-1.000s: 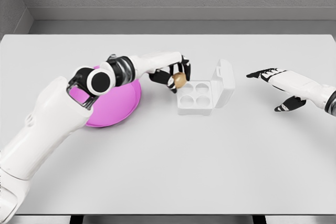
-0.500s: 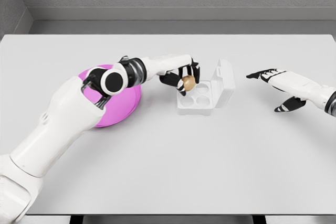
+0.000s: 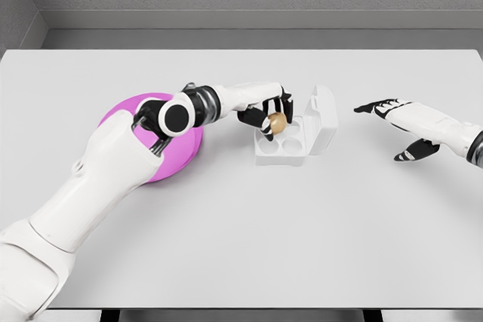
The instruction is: Pack egg into the box and close the box lid
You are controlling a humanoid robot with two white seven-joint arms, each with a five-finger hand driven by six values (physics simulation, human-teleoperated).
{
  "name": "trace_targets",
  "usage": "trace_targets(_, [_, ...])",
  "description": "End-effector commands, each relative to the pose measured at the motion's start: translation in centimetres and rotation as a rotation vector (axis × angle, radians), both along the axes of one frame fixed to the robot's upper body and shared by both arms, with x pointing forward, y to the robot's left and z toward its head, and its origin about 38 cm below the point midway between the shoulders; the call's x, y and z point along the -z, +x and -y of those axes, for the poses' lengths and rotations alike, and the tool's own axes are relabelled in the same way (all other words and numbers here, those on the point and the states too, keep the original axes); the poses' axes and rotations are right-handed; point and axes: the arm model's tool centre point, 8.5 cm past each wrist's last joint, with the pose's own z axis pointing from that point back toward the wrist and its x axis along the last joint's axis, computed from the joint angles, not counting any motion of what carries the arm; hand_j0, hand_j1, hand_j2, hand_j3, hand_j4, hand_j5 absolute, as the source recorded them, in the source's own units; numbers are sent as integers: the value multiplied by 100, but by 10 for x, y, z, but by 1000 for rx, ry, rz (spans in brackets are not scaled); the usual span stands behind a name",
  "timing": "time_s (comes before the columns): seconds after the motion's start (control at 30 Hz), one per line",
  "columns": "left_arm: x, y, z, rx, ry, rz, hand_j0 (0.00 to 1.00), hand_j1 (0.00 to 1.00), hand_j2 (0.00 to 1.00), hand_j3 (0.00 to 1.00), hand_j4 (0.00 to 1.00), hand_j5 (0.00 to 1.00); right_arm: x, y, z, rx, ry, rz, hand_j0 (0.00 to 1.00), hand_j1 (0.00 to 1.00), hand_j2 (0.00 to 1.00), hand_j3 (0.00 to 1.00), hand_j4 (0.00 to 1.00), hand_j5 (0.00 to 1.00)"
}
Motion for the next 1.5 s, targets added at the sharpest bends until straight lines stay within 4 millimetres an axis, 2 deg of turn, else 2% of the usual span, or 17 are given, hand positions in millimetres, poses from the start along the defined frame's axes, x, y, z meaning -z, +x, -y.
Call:
trace_targets(0.0, [0, 0, 0, -2, -3, -2, 36, 36, 36, 36, 36, 36, -1, 0, 0, 2, 4, 0, 100, 100, 100, 100, 100, 100])
trace_targets(0.43, [9, 7, 0, -23, 11, -29, 37, 37, 37, 37, 37, 37, 0, 0, 1, 3, 3, -1, 100, 100, 100, 100, 100, 100])
trace_targets(0.6, [9, 7, 0, -21, 12, -26, 40, 40, 40, 40, 40, 40, -1, 0, 1, 2, 3, 0, 100, 100, 100, 100, 100, 100])
trace_targets(0.67, [9, 7, 1, -20, 11, -26, 46, 46, 46, 46, 46, 46, -1, 0, 1, 2, 1, 0, 100, 100, 100, 100, 100, 100])
trace_targets(0.8, [8, 6, 0, -20, 10, -25, 66, 66, 66, 66, 66, 66, -1, 0, 1, 2, 1, 0, 100, 100, 100, 100, 100, 100])
trace_targets(1.13, [8, 6, 0, -19, 9, -24, 72, 72, 72, 72, 72, 72, 0, 0, 1, 2, 1, -2, 100, 100, 100, 100, 100, 100])
trace_targets(1.17, [8, 6, 1, -18, 8, -23, 76, 76, 76, 76, 76, 76, 0, 0, 1, 4, 1, -2, 100, 100, 100, 100, 100, 100])
trace_targets(1.3, [8, 5, 1, -17, 8, -23, 81, 81, 81, 81, 81, 81, 0, 0, 2, 4, -1, -2, 100, 100, 100, 100, 100, 100])
trace_targets(1.47, [2, 3, 2, -10, -3, -12, 86, 86, 86, 86, 86, 86, -3, -4, 16, 19, -35, -9, 100, 100, 100, 100, 100, 100])
